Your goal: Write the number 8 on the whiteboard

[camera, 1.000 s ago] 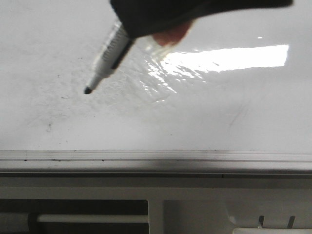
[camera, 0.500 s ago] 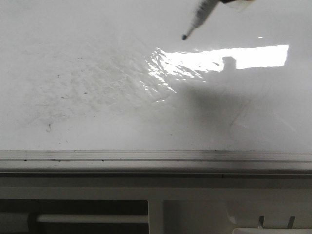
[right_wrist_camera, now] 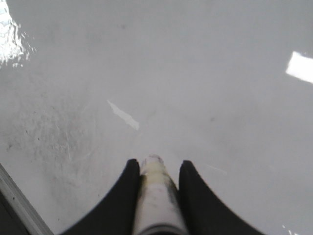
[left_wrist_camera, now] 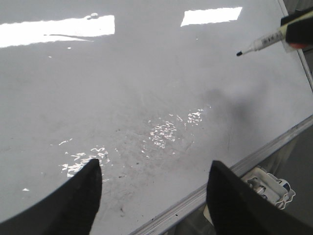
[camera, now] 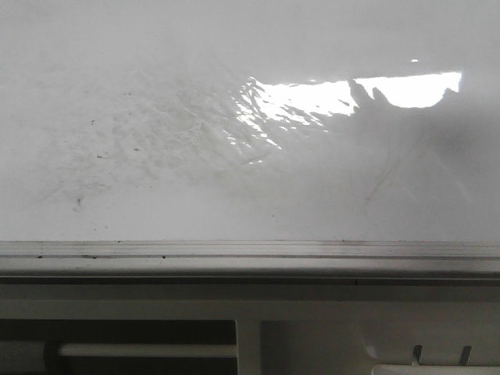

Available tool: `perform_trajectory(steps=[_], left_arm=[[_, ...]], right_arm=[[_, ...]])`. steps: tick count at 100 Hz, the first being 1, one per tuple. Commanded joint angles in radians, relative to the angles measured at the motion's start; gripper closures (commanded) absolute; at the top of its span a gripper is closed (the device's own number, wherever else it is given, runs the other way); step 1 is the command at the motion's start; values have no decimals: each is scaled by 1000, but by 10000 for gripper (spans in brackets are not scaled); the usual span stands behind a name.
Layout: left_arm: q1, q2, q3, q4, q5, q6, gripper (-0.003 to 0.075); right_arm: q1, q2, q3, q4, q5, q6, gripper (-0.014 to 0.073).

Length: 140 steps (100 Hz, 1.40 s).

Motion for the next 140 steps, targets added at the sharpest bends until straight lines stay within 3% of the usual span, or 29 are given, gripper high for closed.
perform_trajectory(steps=[1,35,42,68,111,140], left_arm=[[2,38,-27,-67,-53,-12,302],[2,127,-27,-95,-12,-5,314],[2,129,-29,-95,9,-3,367],[2,129,-29,-95,72,-3,743],[2,129,-29,-95,75,1,741],[2,129,-29,-95,79,4,741]], right_arm=[[10,19,24,-18,-149,2,636],[38,134,1,-110,-211,2,636],[35,157,-4,-110,-211,2,636],[35,226,-4,-110,-199,2,636],[92,288,-11,-122,-113,2,636],[-67,175,-11,-138,70,27,636]])
